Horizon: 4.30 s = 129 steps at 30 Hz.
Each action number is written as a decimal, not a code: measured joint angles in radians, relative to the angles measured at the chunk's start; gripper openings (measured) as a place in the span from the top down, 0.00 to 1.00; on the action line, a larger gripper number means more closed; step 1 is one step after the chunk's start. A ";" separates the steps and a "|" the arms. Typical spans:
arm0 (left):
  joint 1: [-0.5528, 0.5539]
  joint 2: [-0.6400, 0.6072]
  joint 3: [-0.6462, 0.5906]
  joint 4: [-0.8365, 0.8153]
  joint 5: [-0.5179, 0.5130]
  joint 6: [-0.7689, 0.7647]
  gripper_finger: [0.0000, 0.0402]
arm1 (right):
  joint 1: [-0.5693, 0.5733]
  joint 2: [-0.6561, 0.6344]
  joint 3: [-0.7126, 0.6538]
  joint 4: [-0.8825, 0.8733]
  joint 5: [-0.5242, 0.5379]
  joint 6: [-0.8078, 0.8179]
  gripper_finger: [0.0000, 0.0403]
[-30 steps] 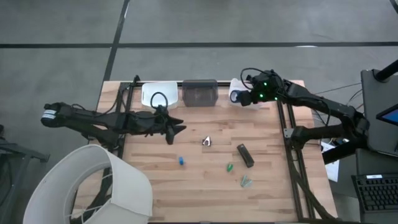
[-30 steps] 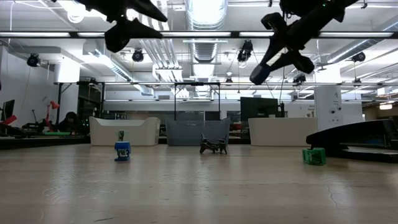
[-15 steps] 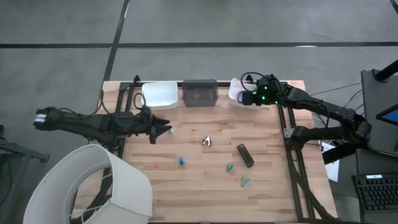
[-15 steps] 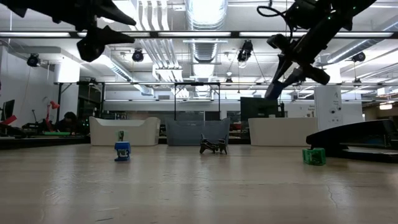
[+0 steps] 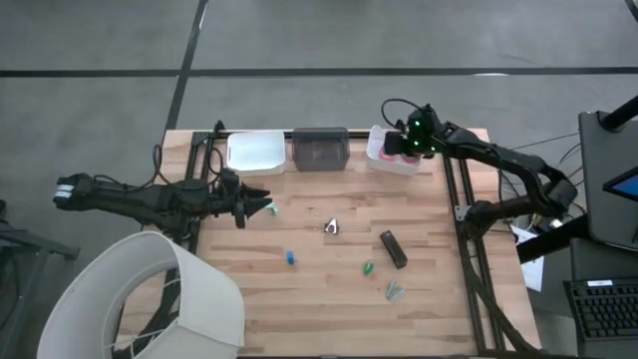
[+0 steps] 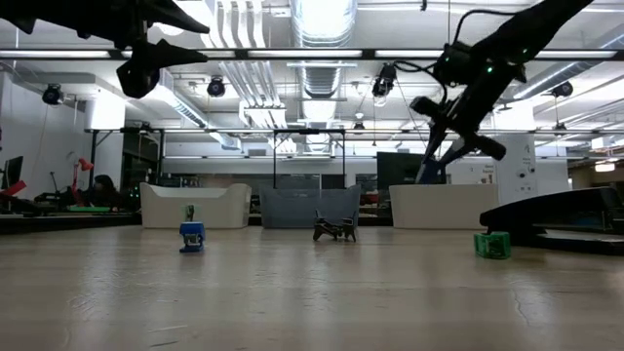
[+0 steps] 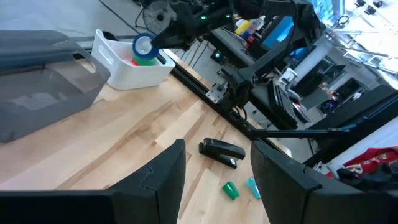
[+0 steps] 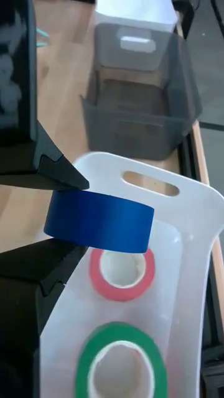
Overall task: Pick and place Stapler, Stapler remover, tape
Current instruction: Put the blue tape into the right white bin, then put the black stapler into the black bin
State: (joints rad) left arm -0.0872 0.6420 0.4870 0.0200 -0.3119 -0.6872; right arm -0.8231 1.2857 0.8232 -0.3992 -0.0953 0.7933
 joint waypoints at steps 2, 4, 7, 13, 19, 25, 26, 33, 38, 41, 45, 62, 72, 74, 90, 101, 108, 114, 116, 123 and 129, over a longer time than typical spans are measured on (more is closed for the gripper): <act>0.000 -0.001 0.000 -0.001 0.000 -0.004 0.54 | -0.016 0.037 0.012 0.024 -0.003 -0.004 0.72; 0.000 -0.001 0.000 -0.001 0.000 -0.011 0.54 | -0.033 0.068 0.023 0.032 -0.014 -0.004 0.72; 0.000 -0.001 0.000 -0.001 0.000 -0.018 0.54 | -0.057 0.115 0.031 0.076 -0.082 -0.006 0.71; -0.001 -0.001 0.000 -0.001 0.000 -0.021 0.54 | -0.080 0.194 0.053 0.089 -0.114 -0.008 0.72; -0.001 -0.001 0.000 -0.001 0.000 -0.039 0.54 | -0.085 0.240 0.068 0.087 -0.115 -0.008 0.69; 0.000 -0.001 0.000 0.004 0.000 -0.049 0.54 | -0.085 0.235 0.072 0.052 -0.089 -0.020 0.64; 0.000 -0.001 0.000 0.004 0.000 -0.049 0.54 | -0.088 0.235 0.072 0.036 -0.080 -0.024 0.63; 0.000 -0.001 0.000 0.007 0.000 -0.050 0.54 | -0.103 0.226 0.072 -0.073 -0.055 -0.069 0.55; 0.000 -0.001 0.000 0.008 0.000 -0.050 0.54 | -0.103 0.178 0.071 -0.065 -0.060 -0.105 0.49; 0.000 -0.001 0.000 0.009 0.000 -0.050 0.54 | -0.103 0.134 0.072 -0.065 -0.060 -0.109 0.46; 0.000 -0.001 0.000 0.010 0.000 -0.050 0.54 | -0.103 0.074 0.072 -0.069 -0.050 -0.111 0.45; 0.000 0.000 0.000 -0.010 0.032 0.021 0.54 | 0.009 -0.112 0.071 -0.068 -0.070 -0.140 0.44; -0.001 -0.082 0.000 -0.126 0.056 0.128 0.61 | 0.173 -0.114 0.071 -0.067 -0.060 -0.103 0.44; -0.001 -0.103 0.000 -0.172 0.050 0.146 0.63 | 0.196 -0.114 0.071 -0.067 -0.054 -0.094 0.44; -0.003 -0.237 -0.004 -0.693 -0.077 0.257 0.68 | 0.269 -0.112 0.070 -0.032 0.052 -0.033 0.44; -0.004 -0.295 -0.137 -0.226 -0.054 0.519 0.68 | 0.278 -0.112 0.067 -0.030 0.074 0.009 0.44; -0.005 -0.399 -0.290 -0.082 0.043 0.529 0.68 | 0.308 -0.111 0.053 -0.029 0.075 0.025 0.44; -0.005 -0.532 -0.401 0.006 0.048 0.525 0.68 | 0.330 -0.111 0.050 -0.029 0.080 0.045 0.44; -0.005 -0.568 -0.420 0.006 0.050 0.533 0.68 | 0.336 -0.111 0.050 -0.029 0.083 0.052 0.44; -0.005 -0.642 -0.460 0.003 0.040 0.533 0.68 | 0.346 -0.111 0.044 -0.029 0.100 0.072 0.44; -0.005 -0.640 -0.459 -0.016 0.042 0.594 0.68 | 0.349 -0.111 0.039 -0.030 0.100 0.073 0.44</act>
State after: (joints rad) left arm -0.0921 0.0020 0.0279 0.0043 -0.2695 -0.0930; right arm -0.4737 1.1744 0.8617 -0.4296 0.0046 0.8665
